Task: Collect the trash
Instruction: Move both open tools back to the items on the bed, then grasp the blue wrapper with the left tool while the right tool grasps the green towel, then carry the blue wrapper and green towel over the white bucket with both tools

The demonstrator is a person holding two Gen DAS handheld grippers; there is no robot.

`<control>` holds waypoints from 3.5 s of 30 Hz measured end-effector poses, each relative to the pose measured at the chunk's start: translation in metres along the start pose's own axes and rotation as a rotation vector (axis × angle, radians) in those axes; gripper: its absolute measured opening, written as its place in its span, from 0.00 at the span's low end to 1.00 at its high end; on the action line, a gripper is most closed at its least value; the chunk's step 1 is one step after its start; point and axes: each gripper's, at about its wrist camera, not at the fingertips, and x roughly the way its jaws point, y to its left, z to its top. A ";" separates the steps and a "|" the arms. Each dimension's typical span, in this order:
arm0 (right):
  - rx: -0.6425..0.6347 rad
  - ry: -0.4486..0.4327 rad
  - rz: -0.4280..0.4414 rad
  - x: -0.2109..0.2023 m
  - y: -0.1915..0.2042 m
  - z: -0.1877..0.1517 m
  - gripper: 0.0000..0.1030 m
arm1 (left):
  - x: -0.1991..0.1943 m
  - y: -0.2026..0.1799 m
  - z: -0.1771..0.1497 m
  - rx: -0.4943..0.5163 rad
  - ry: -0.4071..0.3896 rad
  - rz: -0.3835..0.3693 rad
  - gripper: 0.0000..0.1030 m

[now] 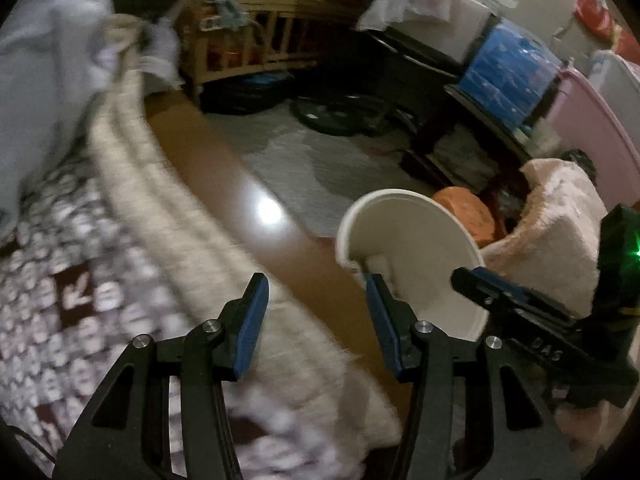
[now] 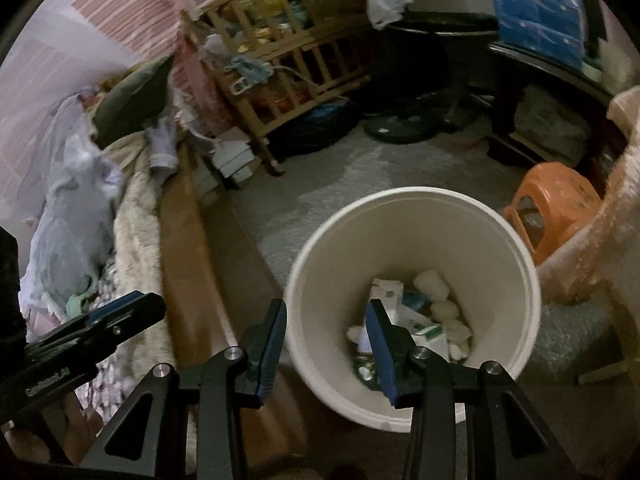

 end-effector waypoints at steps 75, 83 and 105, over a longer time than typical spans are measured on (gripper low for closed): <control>-0.504 0.166 0.378 0.074 0.321 -0.069 0.34 | -0.136 0.281 -0.089 -0.382 -0.074 0.401 0.28; -0.468 0.124 0.345 0.044 0.284 -0.067 0.34 | -0.122 0.218 -0.086 -0.314 -0.080 0.377 0.28; -0.315 0.042 0.249 0.005 0.178 -0.043 0.34 | -0.088 0.114 -0.054 -0.128 -0.084 0.330 0.28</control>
